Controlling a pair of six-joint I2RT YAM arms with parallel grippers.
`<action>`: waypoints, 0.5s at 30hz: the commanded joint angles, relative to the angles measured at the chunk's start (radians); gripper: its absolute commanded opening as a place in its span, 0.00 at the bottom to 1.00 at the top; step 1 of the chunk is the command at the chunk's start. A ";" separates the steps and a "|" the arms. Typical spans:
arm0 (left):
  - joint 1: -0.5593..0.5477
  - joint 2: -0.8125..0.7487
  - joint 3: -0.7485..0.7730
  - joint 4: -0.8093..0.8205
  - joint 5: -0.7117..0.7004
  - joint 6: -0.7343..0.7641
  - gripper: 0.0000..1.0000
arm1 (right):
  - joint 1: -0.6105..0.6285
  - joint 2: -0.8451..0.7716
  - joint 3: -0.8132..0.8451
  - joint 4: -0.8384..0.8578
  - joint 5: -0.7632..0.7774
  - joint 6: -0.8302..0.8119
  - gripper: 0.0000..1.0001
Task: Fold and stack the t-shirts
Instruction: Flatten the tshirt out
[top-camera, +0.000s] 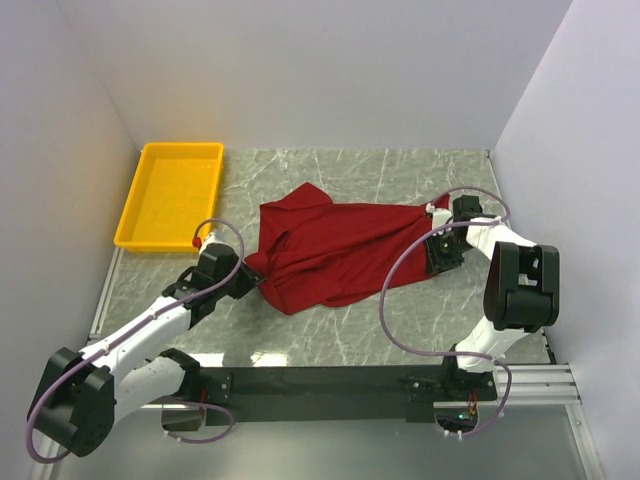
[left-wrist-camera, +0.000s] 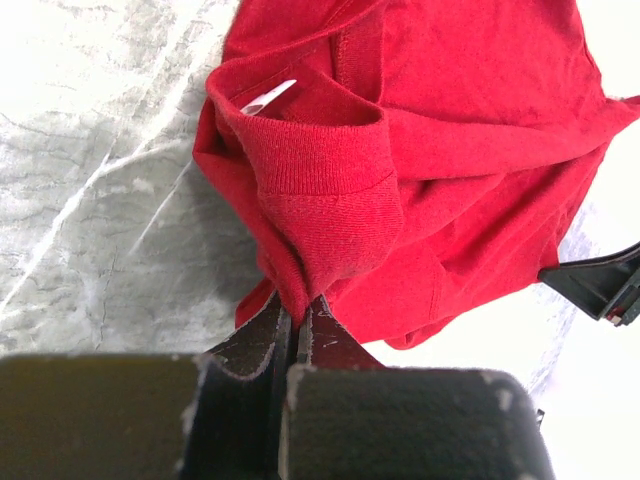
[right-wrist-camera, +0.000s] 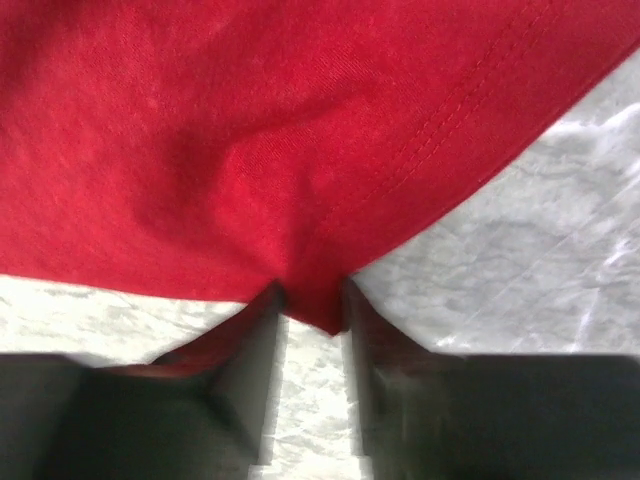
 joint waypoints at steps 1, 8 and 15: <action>0.005 -0.029 -0.001 0.037 0.000 -0.010 0.01 | 0.005 0.002 -0.010 0.020 -0.007 0.028 0.32; 0.005 -0.061 0.013 0.032 -0.017 -0.008 0.01 | -0.001 -0.157 -0.030 -0.035 0.015 -0.006 0.00; 0.006 -0.105 0.045 -0.024 -0.044 -0.036 0.01 | -0.021 -0.308 0.044 -0.243 0.077 -0.039 0.00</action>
